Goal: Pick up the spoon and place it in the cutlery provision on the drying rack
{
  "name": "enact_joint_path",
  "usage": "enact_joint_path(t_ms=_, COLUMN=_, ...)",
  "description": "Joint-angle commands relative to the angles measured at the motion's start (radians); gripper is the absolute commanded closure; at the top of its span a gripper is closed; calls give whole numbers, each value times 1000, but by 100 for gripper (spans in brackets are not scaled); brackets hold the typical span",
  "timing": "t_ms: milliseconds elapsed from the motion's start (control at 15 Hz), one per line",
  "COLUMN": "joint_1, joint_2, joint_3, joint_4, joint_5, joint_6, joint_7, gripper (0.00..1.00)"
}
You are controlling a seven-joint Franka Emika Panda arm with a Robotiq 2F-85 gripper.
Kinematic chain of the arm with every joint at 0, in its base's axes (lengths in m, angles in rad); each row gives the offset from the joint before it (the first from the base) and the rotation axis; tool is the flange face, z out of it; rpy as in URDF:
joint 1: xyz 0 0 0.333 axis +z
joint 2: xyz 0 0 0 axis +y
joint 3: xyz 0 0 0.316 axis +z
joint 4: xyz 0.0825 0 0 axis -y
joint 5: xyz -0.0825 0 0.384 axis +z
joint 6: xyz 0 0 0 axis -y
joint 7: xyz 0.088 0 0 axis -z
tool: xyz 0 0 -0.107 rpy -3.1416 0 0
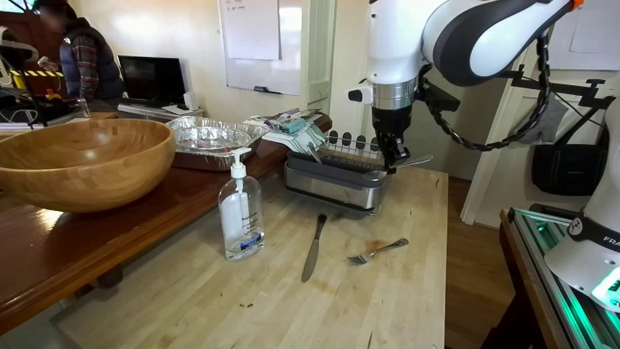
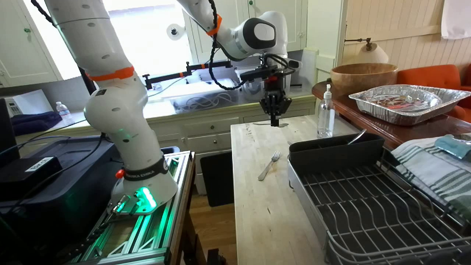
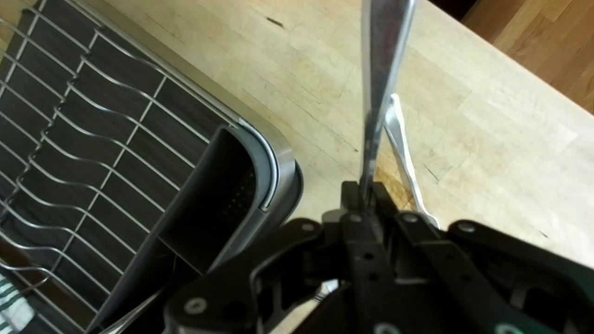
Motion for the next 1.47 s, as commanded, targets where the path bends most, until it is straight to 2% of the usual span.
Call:
enact_joint_path(t_ms=0, joint_1=-7, joint_2=-32, joint_3=-7, joint_4=34, joint_5=33, joint_6=-103, joint_7=-83, gripper=98)
enact_joint_path(t_ms=267, joint_1=-16, joint_2=-37, joint_3=-23, joint_4=85, joint_5=30, joint_6=-193, joint_7=-133, gripper=98)
enact_joint_path(t_ms=733, joint_1=-49, joint_2=33, joint_3=-61, joint_4=207, joint_5=8, joint_6=-323, joint_7=-235, gripper=98)
enact_joint_path(t_ms=1400, joint_1=-64, joint_2=237, joint_3=-63, joint_4=417, joint_5=-36, joint_6=-429, joint_7=-368, gripper=98)
